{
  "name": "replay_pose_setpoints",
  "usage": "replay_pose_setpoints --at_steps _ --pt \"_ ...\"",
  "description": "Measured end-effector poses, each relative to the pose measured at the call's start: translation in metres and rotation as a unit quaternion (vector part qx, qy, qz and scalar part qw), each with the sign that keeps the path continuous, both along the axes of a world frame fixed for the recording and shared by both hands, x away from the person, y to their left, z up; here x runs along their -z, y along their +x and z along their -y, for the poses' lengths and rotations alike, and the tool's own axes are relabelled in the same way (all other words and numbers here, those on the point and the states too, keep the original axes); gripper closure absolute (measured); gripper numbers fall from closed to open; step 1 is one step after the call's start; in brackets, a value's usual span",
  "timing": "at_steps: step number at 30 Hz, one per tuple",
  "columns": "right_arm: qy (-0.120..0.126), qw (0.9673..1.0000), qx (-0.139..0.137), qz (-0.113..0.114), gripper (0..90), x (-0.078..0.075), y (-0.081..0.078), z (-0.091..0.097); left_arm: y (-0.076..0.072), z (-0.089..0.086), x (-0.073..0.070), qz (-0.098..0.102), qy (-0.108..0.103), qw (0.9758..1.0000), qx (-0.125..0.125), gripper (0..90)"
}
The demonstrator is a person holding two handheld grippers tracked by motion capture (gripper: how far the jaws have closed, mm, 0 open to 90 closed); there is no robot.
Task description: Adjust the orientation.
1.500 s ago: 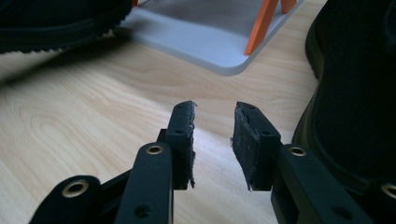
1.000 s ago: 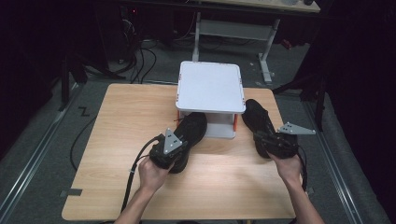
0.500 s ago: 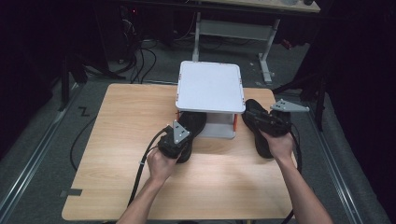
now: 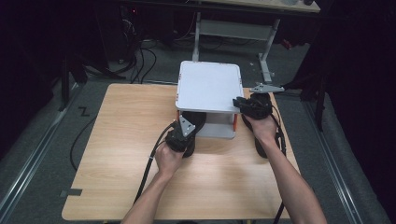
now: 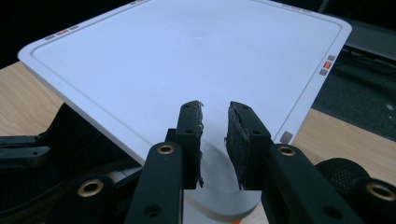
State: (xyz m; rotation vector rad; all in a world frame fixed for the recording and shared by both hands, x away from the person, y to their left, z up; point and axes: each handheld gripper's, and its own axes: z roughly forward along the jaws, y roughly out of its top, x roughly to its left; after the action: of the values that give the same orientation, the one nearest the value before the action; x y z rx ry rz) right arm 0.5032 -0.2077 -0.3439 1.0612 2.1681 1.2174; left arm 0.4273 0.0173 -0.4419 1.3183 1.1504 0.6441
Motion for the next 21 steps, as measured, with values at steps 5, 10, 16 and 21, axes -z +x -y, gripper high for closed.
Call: replay_pose_setpoints --at_steps 5,10,16,21 --pt "0.0 1.0 0.003 -0.007 73.5 0.005 0.005 0.0 0.006 0.005 0.005 0.005 0.012 0.9999 -0.004 85.6" --pt "0.003 1.0 0.0 -0.003 70.6 0.007 0.006 0.0 0.017 0.01 0.01 0.005 0.01 0.9998 -0.017 85.5" --pt "-0.003 1.0 0.001 -0.005 69.6 0.006 0.006 0.0 0.028 0.009 0.015 -0.005 -0.009 0.9993 -0.035 85.2" --pt "0.002 1.0 -0.003 -0.001 69.6 0.008 0.006 0.001 0.035 0.012 0.013 -0.017 -0.002 0.9994 -0.031 83.0"
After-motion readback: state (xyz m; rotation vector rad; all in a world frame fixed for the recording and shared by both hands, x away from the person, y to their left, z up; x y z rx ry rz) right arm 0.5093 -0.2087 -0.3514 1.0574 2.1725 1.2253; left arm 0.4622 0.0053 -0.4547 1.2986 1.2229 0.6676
